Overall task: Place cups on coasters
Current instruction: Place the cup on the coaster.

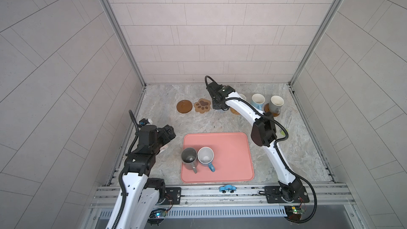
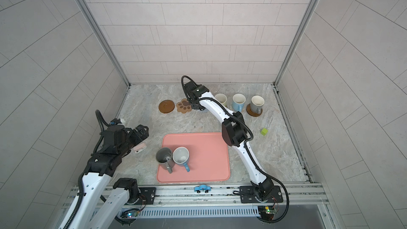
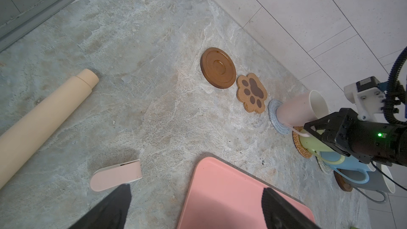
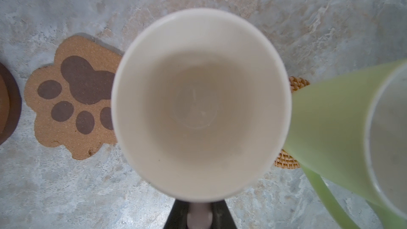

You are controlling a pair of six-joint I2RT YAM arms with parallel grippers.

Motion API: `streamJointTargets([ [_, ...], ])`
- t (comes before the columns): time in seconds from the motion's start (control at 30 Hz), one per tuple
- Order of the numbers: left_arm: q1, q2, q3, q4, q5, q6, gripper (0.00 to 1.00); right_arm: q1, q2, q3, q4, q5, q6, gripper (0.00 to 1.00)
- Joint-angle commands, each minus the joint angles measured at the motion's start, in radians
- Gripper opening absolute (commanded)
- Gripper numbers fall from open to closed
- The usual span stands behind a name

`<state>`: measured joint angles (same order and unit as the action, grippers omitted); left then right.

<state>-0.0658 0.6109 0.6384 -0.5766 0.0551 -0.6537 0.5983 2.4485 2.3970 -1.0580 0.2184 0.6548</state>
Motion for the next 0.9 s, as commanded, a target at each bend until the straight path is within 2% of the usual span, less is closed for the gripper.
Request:
streamJointTargets([
  [0.0, -0.002, -0.010, -0.008, -0.011, -0.016, 0.008, 1.00, 0.008, -0.019, 0.027, -0.011, 0.056, -0.003, 0.00],
  [0.4, -0.002, -0.017, -0.010, -0.019, -0.017, 0.007, 1.00, 0.008, -0.016, 0.027, -0.029, 0.042, 0.005, 0.00],
  [0.63, -0.002, -0.023, -0.008, -0.022, -0.017, 0.006, 1.00, 0.009, -0.023, 0.027, -0.029, 0.038, 0.012, 0.13],
  [0.87, -0.003, -0.037, -0.010, -0.031, -0.017, 0.006, 1.00, 0.009, -0.034, 0.027, -0.031, 0.036, 0.019, 0.20],
])
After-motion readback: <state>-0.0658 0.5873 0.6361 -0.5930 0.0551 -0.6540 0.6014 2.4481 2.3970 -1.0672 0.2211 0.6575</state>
